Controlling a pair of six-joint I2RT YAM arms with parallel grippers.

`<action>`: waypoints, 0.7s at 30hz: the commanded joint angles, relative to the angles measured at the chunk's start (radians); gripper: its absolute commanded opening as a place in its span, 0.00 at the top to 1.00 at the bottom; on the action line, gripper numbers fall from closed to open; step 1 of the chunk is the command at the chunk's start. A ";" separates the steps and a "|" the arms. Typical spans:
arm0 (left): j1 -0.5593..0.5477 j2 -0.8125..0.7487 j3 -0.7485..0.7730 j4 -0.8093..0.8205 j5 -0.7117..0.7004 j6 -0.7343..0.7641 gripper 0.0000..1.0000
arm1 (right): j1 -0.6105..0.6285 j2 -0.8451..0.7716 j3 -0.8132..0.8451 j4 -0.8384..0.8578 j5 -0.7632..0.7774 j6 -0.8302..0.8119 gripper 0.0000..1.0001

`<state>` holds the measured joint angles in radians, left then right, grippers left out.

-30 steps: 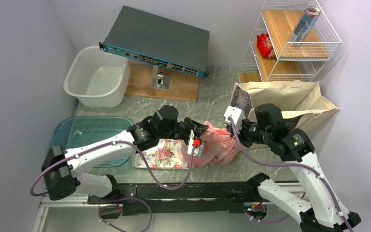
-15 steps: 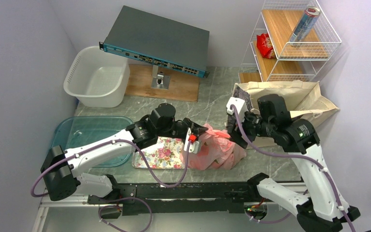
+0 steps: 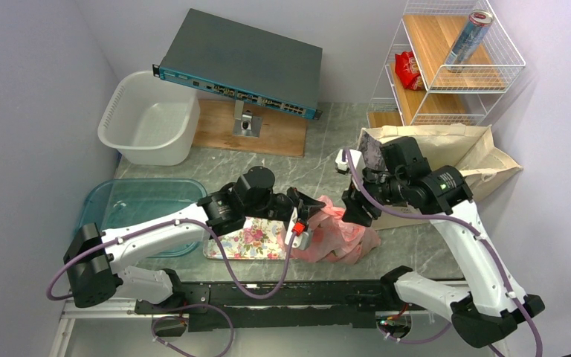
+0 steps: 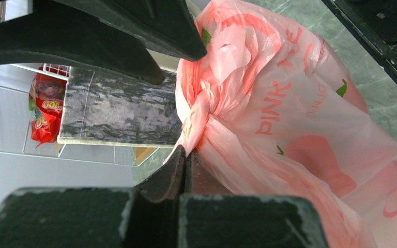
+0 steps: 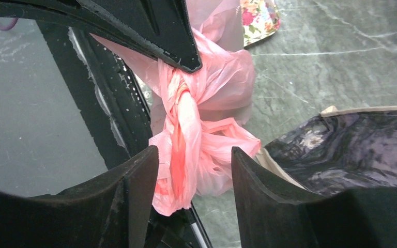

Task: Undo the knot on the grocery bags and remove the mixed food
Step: Untie the takeout bag at the center of the board.

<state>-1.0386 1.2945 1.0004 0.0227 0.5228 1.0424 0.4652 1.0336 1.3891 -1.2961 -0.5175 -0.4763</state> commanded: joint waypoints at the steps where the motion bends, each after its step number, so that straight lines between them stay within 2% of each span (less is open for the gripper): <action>1: -0.014 -0.025 -0.002 0.040 0.008 0.049 1.00 | -0.002 0.019 -0.003 0.037 -0.075 0.007 0.48; 6: -0.019 -0.016 0.003 0.032 -0.001 0.061 1.00 | -0.002 0.040 -0.029 0.051 -0.080 -0.016 0.51; 8: -0.020 -0.016 0.002 0.036 -0.004 0.065 1.00 | -0.001 0.038 -0.053 0.074 -0.062 -0.026 0.58; 10: -0.019 -0.019 -0.001 0.033 -0.002 0.072 1.00 | -0.002 0.043 -0.059 0.082 -0.053 -0.032 0.72; 14: -0.016 -0.037 -0.016 0.003 -0.010 0.085 1.00 | -0.002 0.045 -0.019 0.049 -0.048 -0.029 0.93; 16: -0.011 -0.056 -0.040 -0.014 -0.011 0.108 1.00 | -0.002 0.033 -0.001 0.024 -0.039 -0.032 1.00; 21: 0.007 -0.096 -0.091 -0.102 0.001 0.165 1.00 | -0.003 -0.021 0.006 0.008 0.024 -0.009 1.00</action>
<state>-1.0496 1.2549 0.9417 0.0216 0.5014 1.1530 0.4690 1.0740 1.3476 -1.2713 -0.5690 -0.4900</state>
